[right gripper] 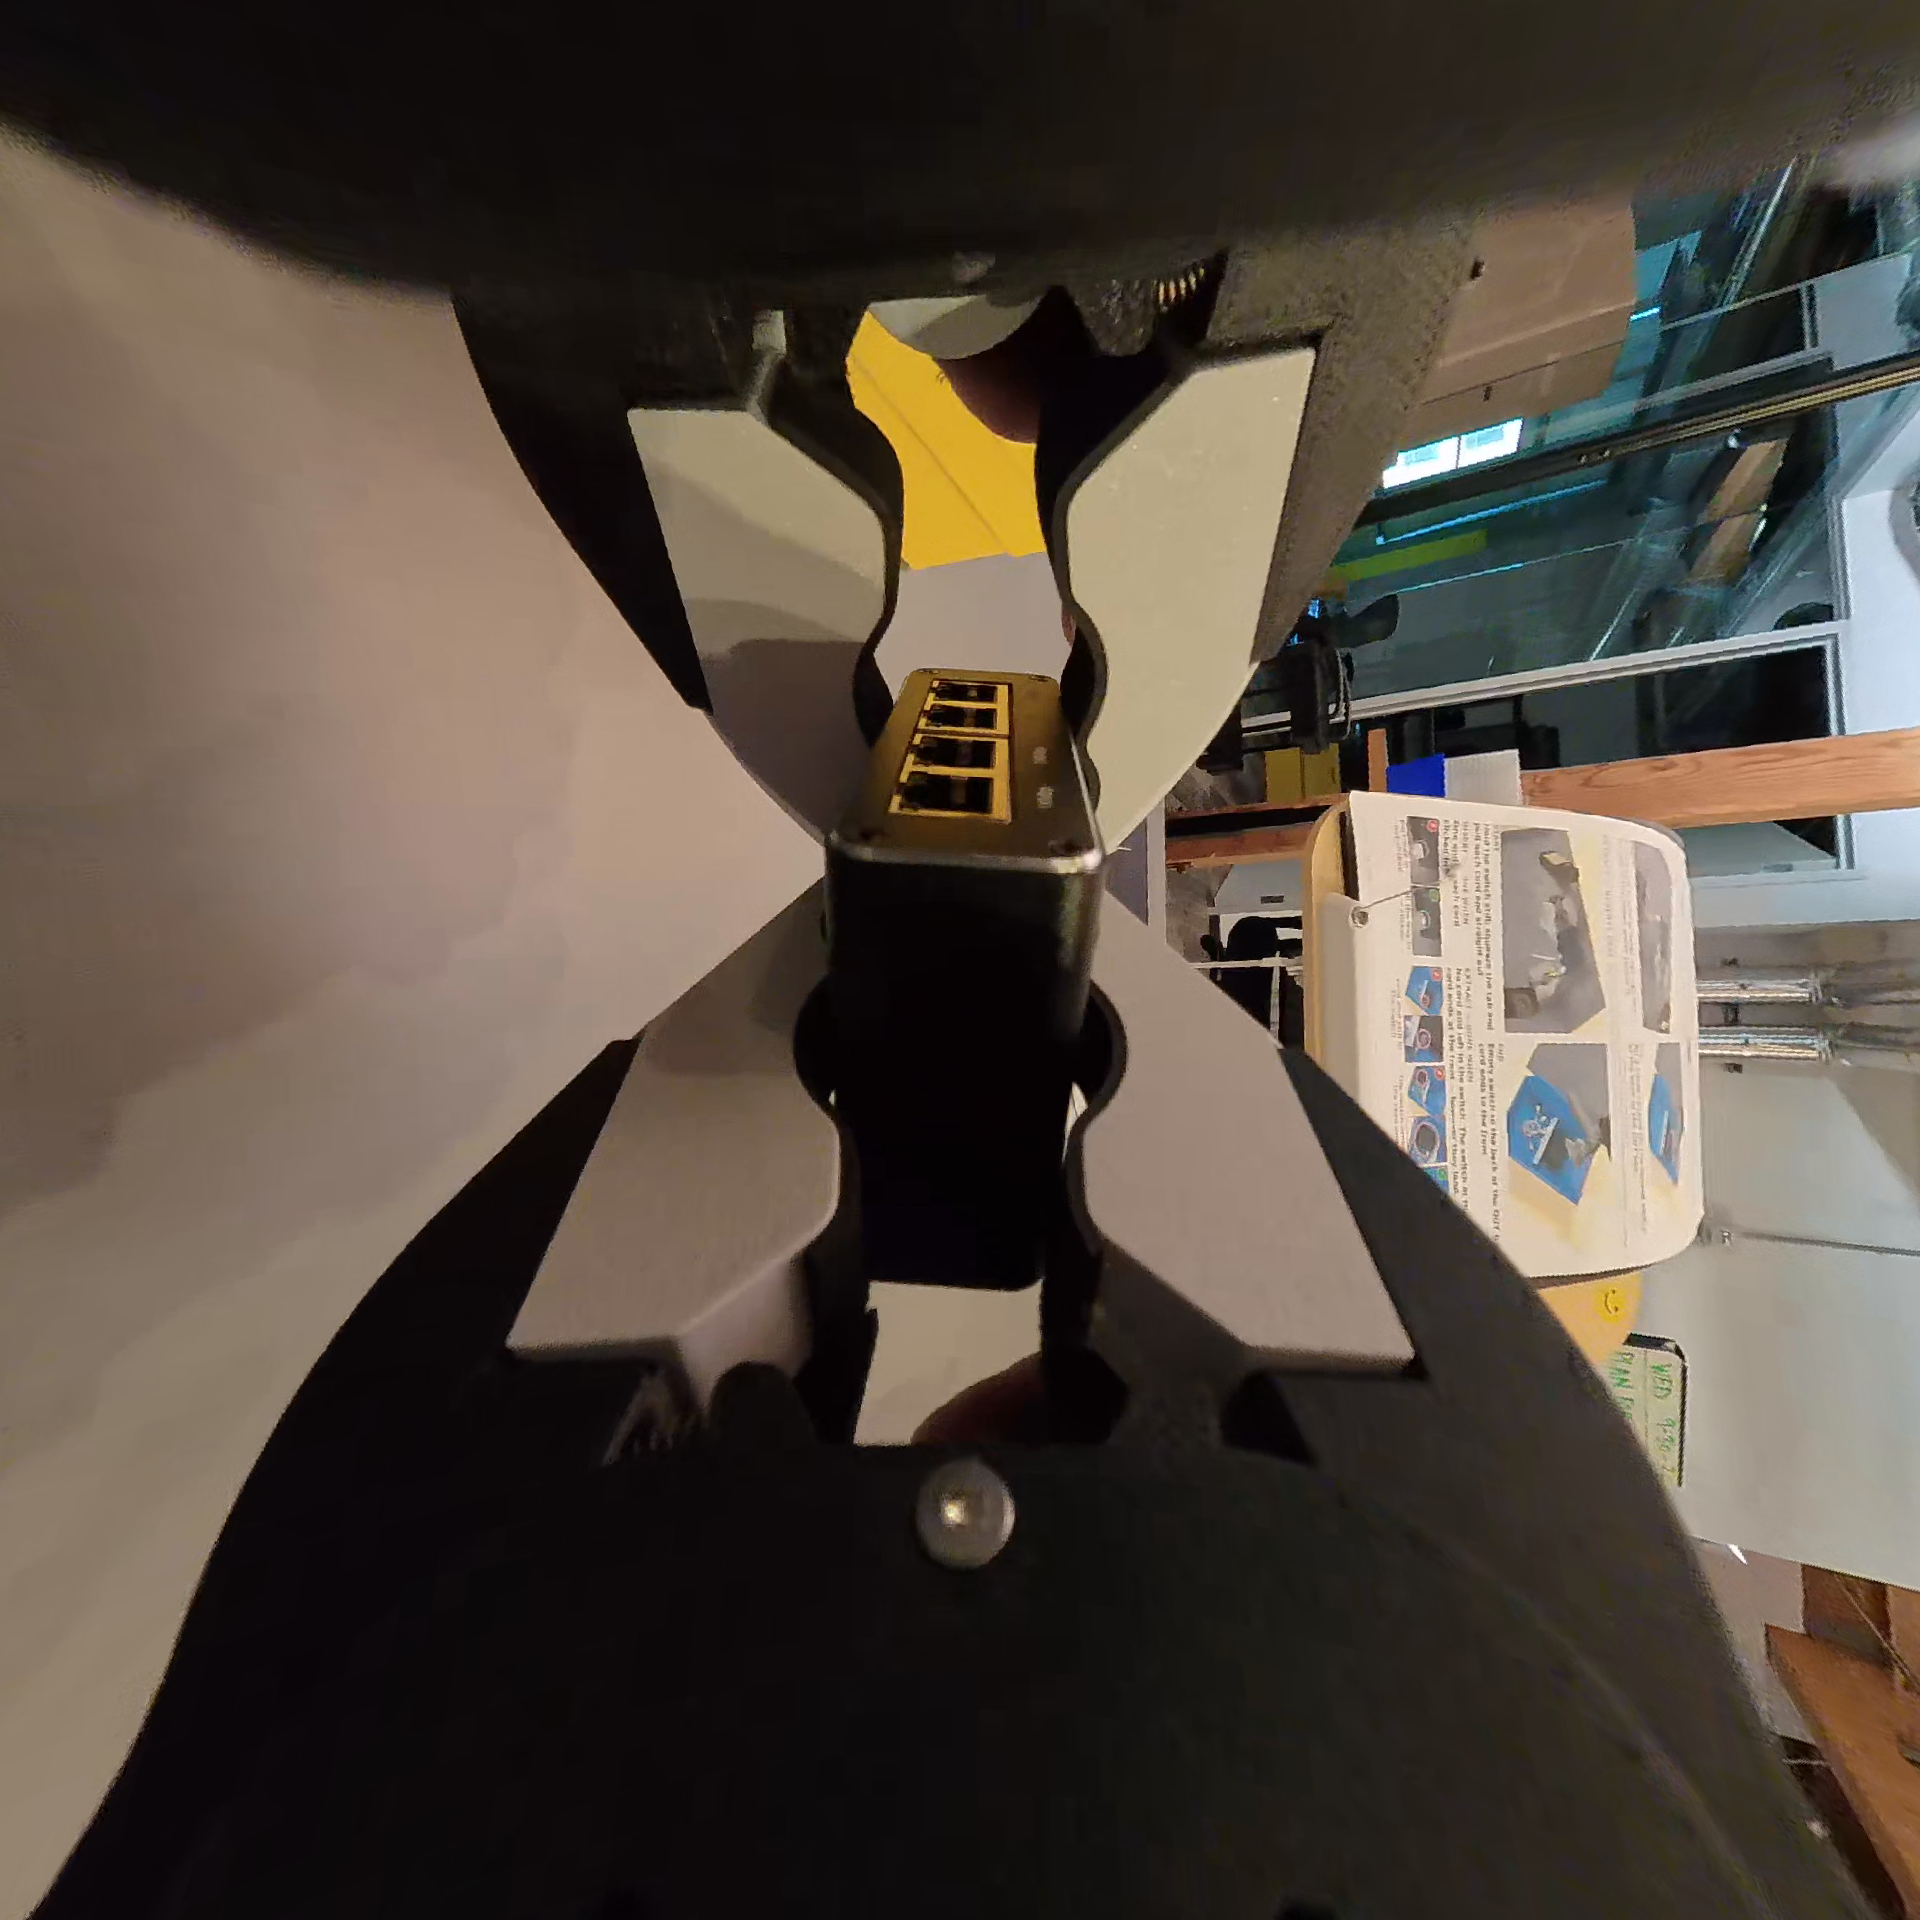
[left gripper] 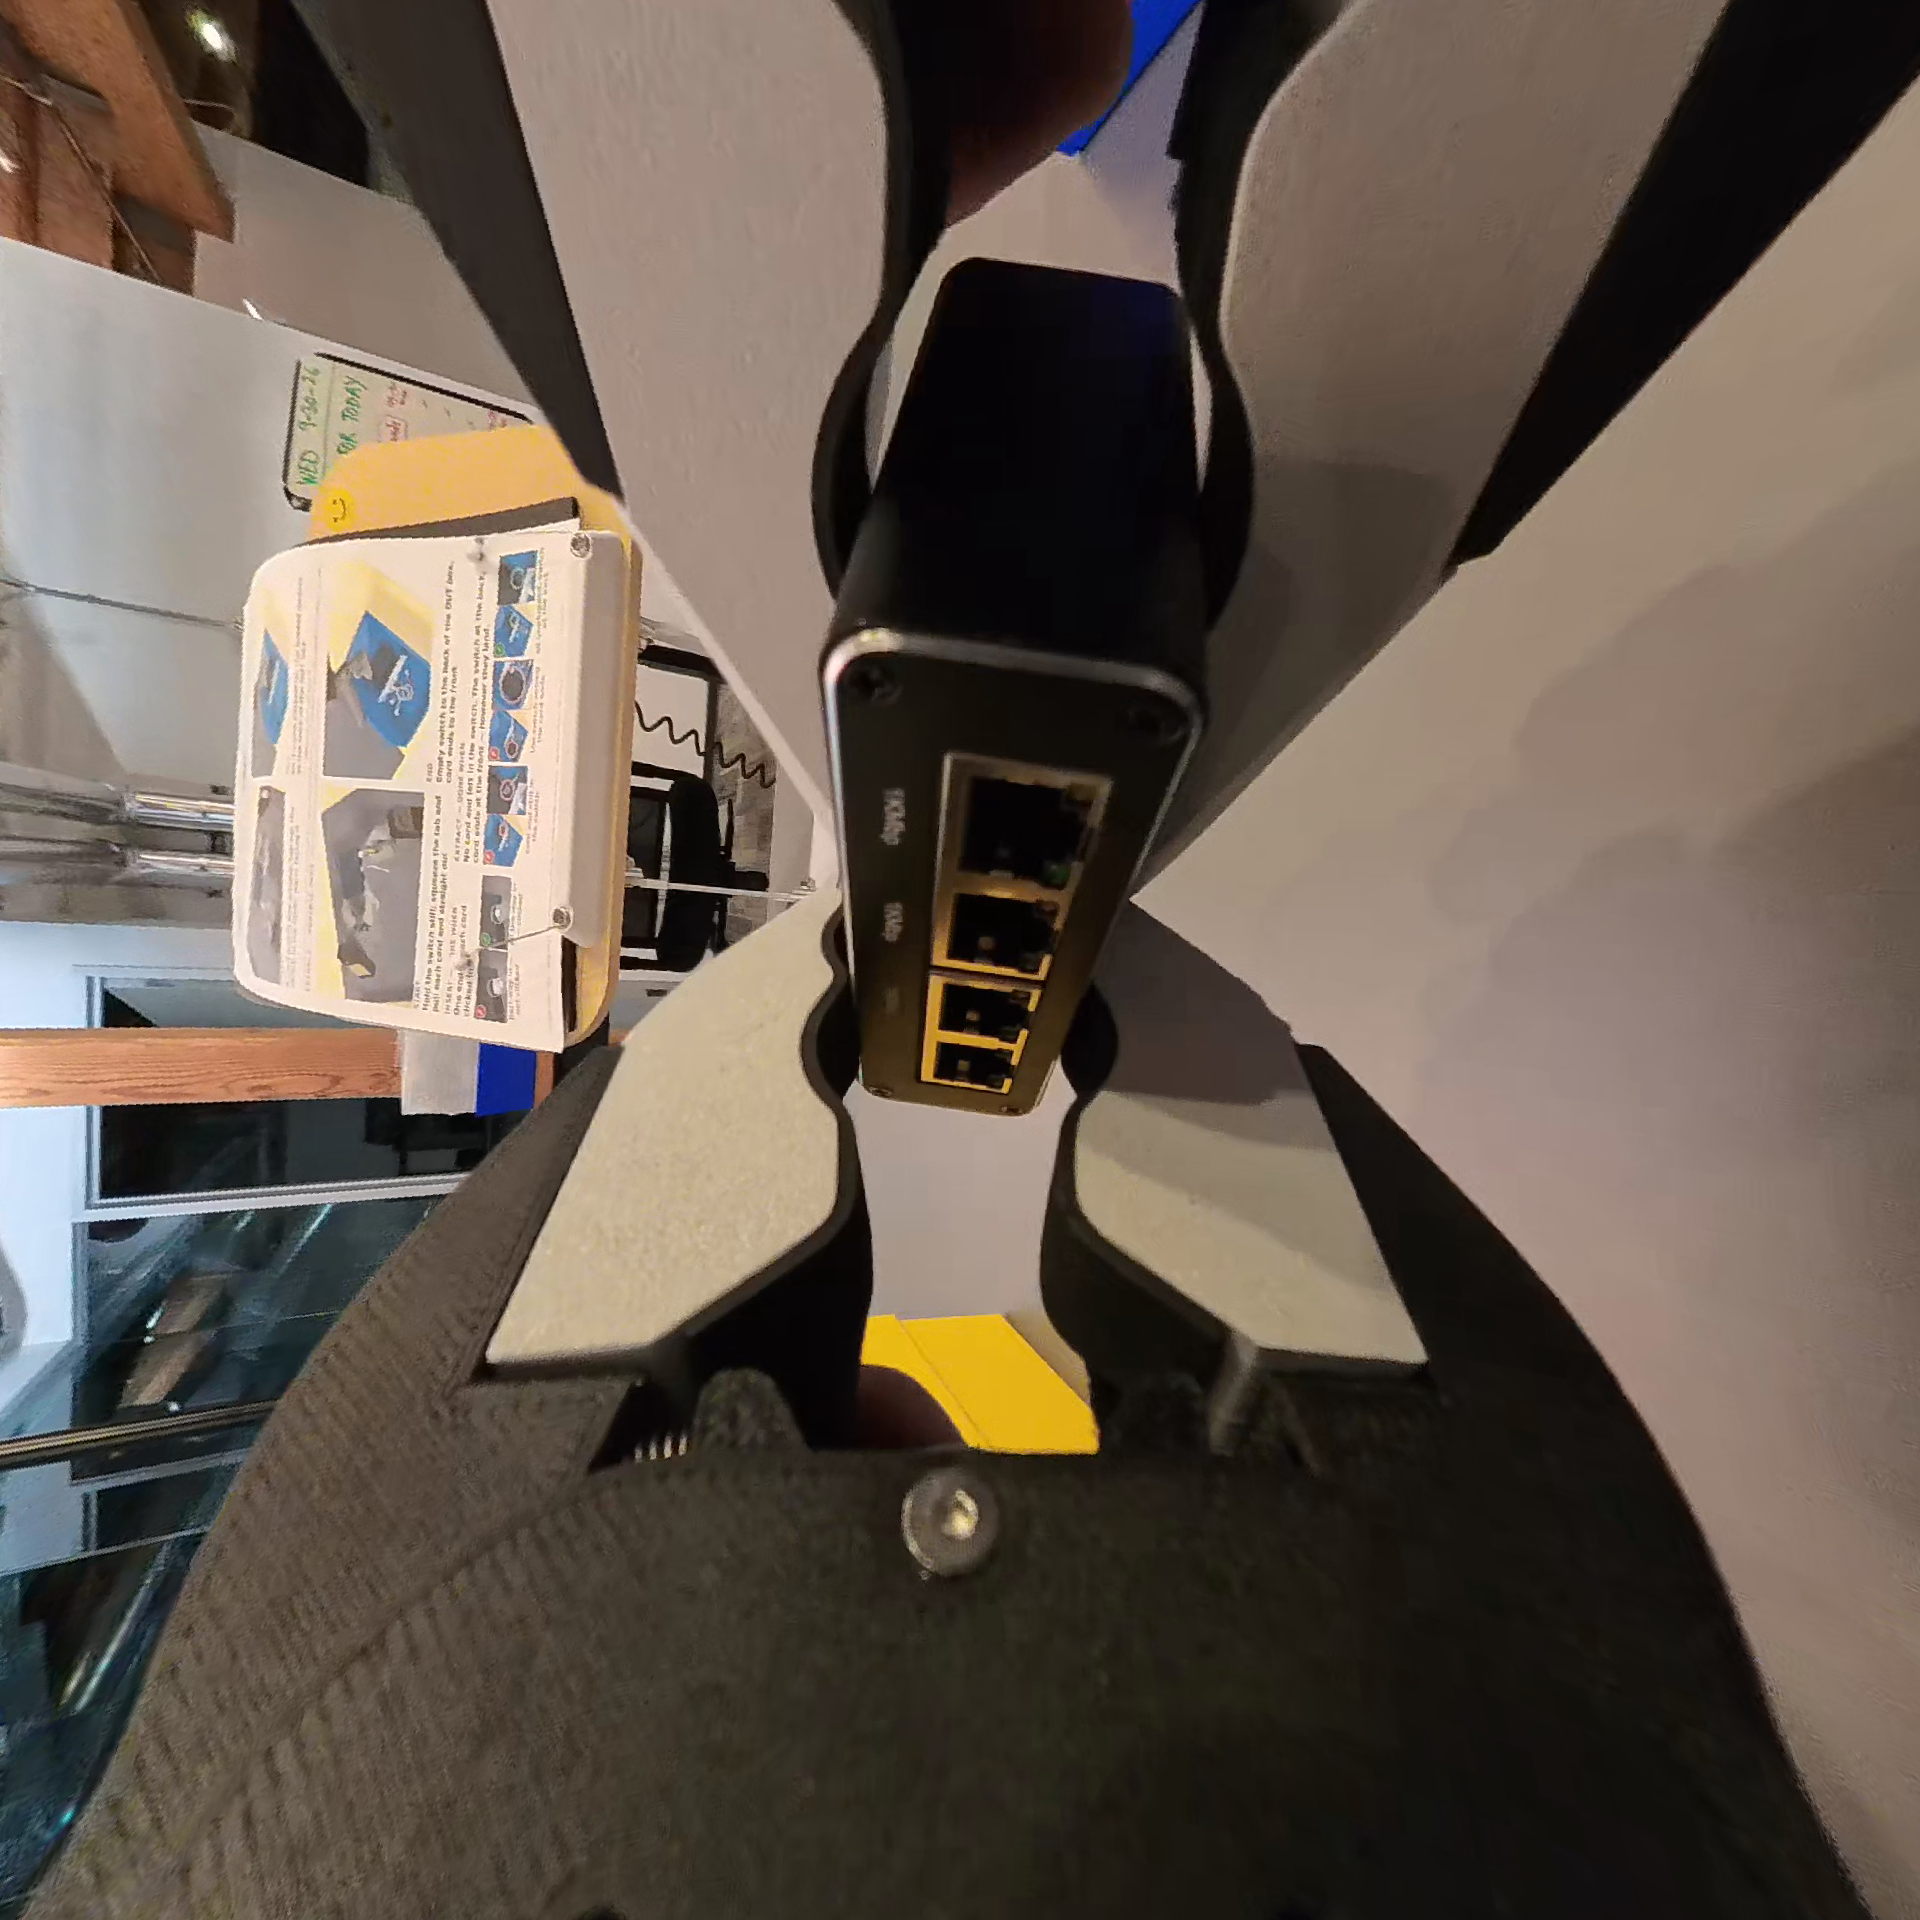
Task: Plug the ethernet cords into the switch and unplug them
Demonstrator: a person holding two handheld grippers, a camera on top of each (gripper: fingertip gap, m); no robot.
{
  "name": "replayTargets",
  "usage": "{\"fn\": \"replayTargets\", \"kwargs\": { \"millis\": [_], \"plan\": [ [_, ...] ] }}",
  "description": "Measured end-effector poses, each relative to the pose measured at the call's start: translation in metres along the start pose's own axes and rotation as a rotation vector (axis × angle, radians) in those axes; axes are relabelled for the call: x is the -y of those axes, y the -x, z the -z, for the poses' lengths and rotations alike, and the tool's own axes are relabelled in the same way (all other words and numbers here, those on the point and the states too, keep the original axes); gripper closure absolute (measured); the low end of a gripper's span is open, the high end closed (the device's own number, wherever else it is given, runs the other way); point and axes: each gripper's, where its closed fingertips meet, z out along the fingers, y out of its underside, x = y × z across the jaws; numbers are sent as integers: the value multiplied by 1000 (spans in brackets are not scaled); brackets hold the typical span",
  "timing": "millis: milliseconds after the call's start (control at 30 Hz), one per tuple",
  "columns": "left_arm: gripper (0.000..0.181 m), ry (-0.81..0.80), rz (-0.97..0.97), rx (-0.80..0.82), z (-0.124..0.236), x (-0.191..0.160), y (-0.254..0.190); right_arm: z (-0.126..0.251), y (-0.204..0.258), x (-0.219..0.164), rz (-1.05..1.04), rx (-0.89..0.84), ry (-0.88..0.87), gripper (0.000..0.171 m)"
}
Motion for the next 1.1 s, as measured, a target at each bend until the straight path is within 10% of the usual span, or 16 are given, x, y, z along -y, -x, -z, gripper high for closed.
{"fn": "replayTargets", "kwargs": {
  "millis": [300,733,1100],
  "plan": [
    [110,41,116,-23,18,-24,29,-1,-9,-11,-66,-33,17,138],
    [112,472,310,-42,65,-200,62,-7,-2,-17,-62,-16,33,138],
    [115,510,385,-163,59,-228,30,-12,4,-18,-55,-4,40,138]
  ]
}}
